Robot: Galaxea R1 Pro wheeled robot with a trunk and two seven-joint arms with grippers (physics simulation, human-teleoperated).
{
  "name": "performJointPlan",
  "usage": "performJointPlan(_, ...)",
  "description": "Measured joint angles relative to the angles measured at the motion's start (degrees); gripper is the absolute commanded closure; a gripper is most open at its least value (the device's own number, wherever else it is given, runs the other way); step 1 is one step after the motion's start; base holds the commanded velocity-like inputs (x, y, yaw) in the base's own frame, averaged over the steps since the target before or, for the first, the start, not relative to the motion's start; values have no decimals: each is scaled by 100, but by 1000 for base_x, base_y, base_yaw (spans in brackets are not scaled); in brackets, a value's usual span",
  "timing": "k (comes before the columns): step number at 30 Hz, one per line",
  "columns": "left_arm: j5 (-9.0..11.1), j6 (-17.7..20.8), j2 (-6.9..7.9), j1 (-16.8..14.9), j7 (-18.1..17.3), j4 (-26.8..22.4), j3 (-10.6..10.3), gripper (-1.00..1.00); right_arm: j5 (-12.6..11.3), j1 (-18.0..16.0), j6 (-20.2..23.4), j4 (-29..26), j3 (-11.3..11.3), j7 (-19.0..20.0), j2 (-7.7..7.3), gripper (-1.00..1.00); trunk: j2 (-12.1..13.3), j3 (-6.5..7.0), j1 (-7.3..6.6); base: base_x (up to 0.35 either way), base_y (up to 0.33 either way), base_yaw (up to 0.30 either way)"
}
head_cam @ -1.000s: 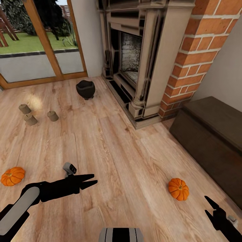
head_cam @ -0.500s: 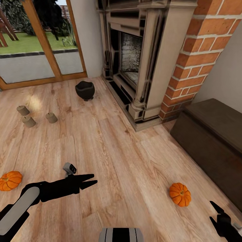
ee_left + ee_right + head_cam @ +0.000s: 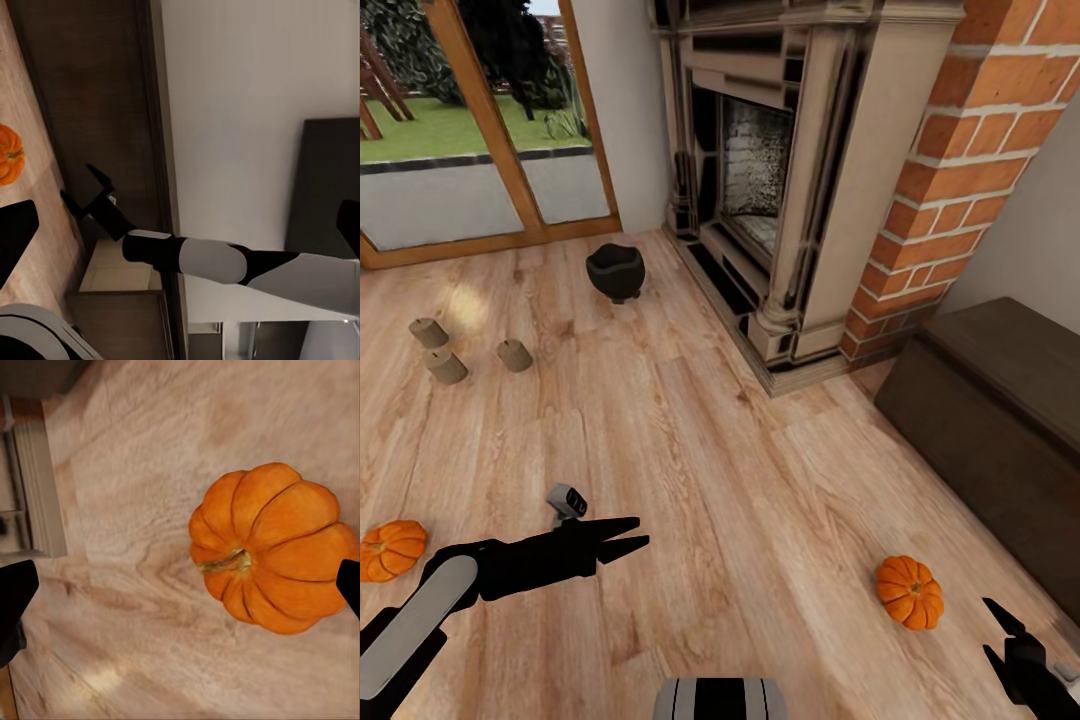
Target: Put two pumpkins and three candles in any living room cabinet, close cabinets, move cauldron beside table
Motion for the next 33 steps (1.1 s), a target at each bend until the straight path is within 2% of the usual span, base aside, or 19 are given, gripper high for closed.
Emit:
performJointPlan(7, -6, 0, 0, 1, -4, 2, 6, -100, 32, 0, -78, -9, 34, 23, 7, -100, 0, 0, 0, 1, 13, 0)
performJointPlan(16, -6, -1, 0, 3, -4, 6, 7, -100, 54, 0, -211, -11, 39, 49, 8, -100, 0, 0, -1, 124, 57, 0)
performJointPlan(25, -6, 1, 0, 3, -3, 5, 20, -100, 60, 0, -228, -14, 53, 40, 9, -100, 0, 0, 0, 53, 131, 0)
performJointPlan(33, -6, 2, 0, 0, -4, 6, 37, -100, 107, 0, -321, -12, 421, -24, 8, -100, 0, 0, 0, -4, 11, 0)
